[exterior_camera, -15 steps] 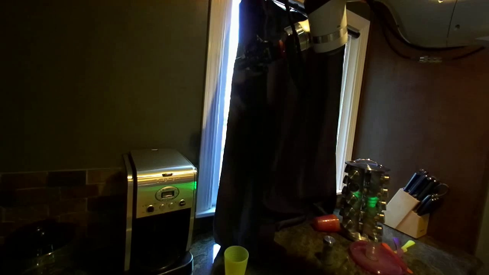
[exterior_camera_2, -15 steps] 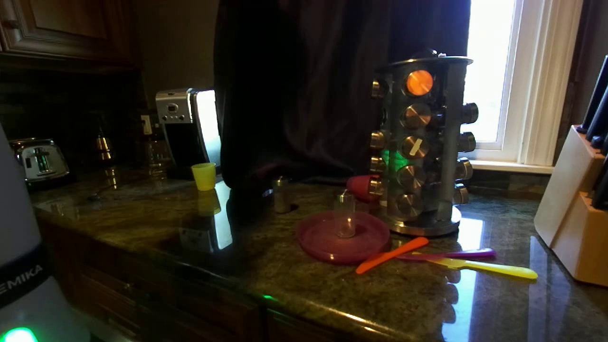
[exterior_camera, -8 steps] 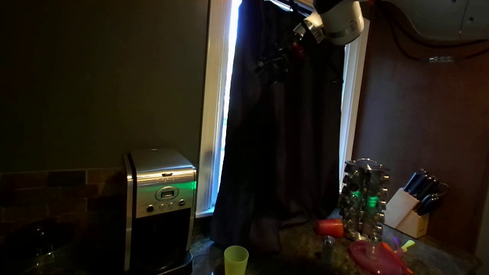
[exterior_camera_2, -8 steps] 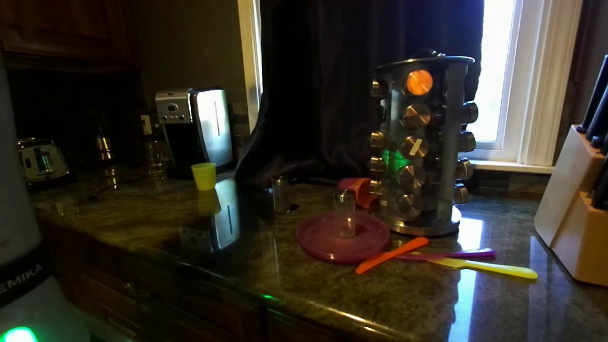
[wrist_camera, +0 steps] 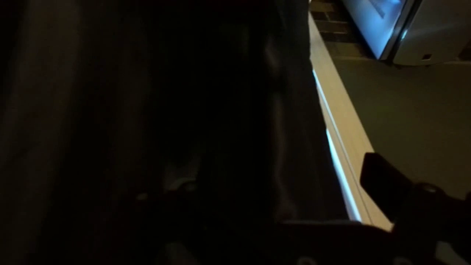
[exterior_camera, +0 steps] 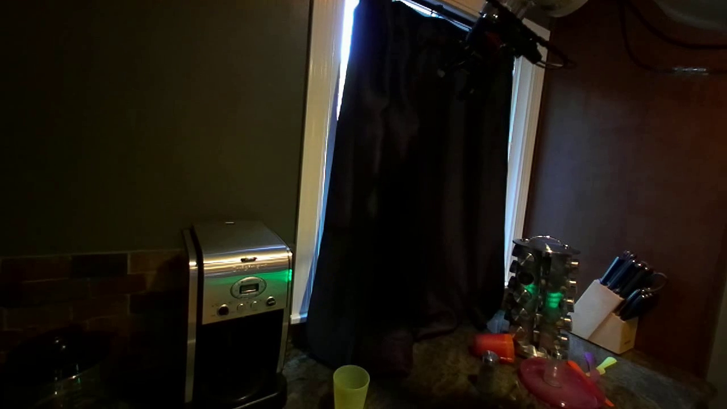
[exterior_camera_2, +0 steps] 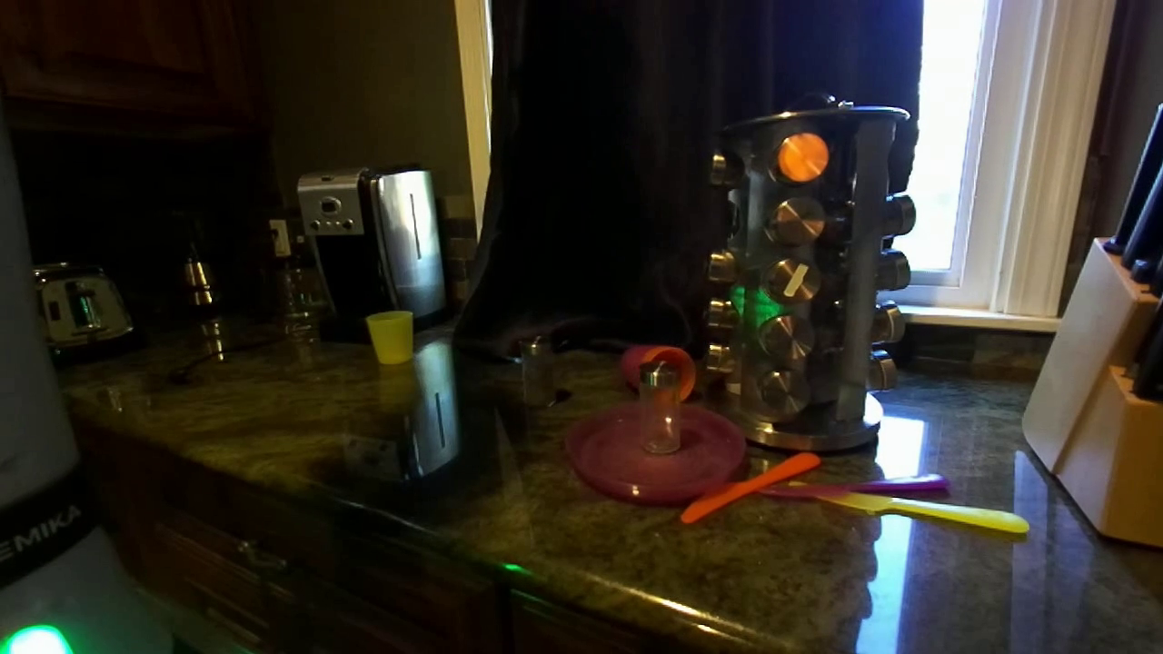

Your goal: Move the curtain to the left

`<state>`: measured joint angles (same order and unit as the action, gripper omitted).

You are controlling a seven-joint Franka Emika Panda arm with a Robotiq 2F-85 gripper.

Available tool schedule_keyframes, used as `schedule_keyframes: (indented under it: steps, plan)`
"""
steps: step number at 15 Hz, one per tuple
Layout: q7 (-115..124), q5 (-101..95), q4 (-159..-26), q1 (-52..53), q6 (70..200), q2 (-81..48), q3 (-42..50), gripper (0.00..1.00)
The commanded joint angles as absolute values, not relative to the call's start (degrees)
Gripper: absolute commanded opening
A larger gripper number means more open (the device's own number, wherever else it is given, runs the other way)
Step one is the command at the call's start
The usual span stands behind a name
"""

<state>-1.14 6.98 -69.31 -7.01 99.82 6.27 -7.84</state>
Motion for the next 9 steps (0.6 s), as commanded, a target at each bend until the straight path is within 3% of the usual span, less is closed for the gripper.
schedule_keyframes:
  steps: [1, 5, 6, 9]
  plan:
    - [-0.1, 3.1, -63.4, -9.2, 93.9, 5.7, -6.1, 1.0]
    - [-1.6, 5.5, -58.4, -11.8, 86.3, 5.1, -2.6, 1.0]
    - [-1.2, 4.6, -61.7, -11.0, 91.1, 6.3, -3.7, 1.0]
    - [-1.3, 4.7, -60.1, -11.7, 88.3, 6.1, -2.6, 1.0]
